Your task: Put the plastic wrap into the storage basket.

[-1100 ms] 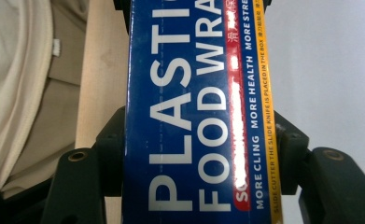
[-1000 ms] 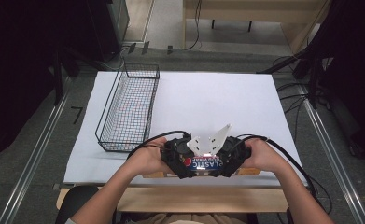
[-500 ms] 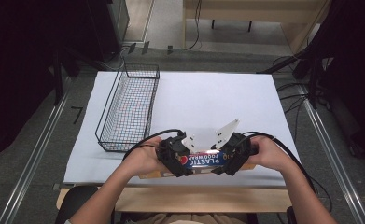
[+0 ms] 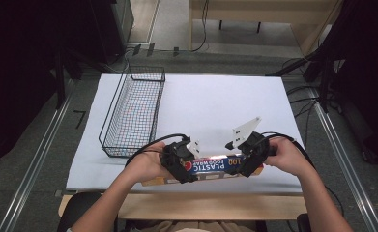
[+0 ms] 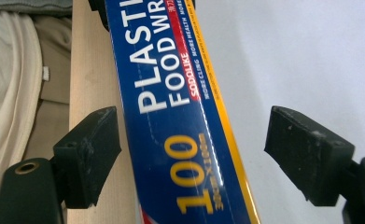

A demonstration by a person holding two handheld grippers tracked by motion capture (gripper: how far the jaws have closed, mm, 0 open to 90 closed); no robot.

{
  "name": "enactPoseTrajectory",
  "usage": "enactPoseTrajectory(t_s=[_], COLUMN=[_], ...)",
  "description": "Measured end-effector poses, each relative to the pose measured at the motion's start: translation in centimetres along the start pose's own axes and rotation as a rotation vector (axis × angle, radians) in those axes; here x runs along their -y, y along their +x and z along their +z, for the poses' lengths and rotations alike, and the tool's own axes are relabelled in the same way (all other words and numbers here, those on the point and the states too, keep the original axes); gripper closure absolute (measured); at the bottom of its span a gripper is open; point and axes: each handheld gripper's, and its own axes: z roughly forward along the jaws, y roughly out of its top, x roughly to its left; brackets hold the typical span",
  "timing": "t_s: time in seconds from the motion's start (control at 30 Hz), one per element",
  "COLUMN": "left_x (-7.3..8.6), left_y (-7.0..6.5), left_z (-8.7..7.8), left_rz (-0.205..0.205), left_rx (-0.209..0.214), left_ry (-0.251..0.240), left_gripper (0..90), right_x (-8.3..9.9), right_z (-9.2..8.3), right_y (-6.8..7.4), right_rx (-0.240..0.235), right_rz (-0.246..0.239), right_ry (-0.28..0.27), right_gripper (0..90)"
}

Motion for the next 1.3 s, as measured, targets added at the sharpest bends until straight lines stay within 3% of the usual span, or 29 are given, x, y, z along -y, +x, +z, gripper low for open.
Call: enactPoseTrajectory(t_s=[0.13, 0.43, 0.67, 1.3], left_x=[0.1, 0.6, 0.9, 1.9], left_y=[0.2, 0.4, 0.9, 1.7], left_z=[-0.1, -0.7, -1.0, -3.7], left_rz=[-0.028, -0.032, -0.065, -0.161], left_rx=[-0.005, -0.032, -0.029, -0.069], left_ry=[0.004, 0.001, -0.005, -0.060], left_gripper=[40.1, 40.1, 40.1, 40.1], right_x=[0.5, 2.0, 3.4, 6.6], right_z=[-0.7, -2.5, -3.2, -3.0], right_y=[-0.4, -0.9, -1.7, -3.2], right_rx=[0.024, 0.072, 0.127, 0.196], right_rz=[0.015, 0.036, 0.065, 0.160], right_ry=[-0.020, -0.059, -0.069, -0.070], right_gripper=[19.0, 19.2, 19.2, 19.5])
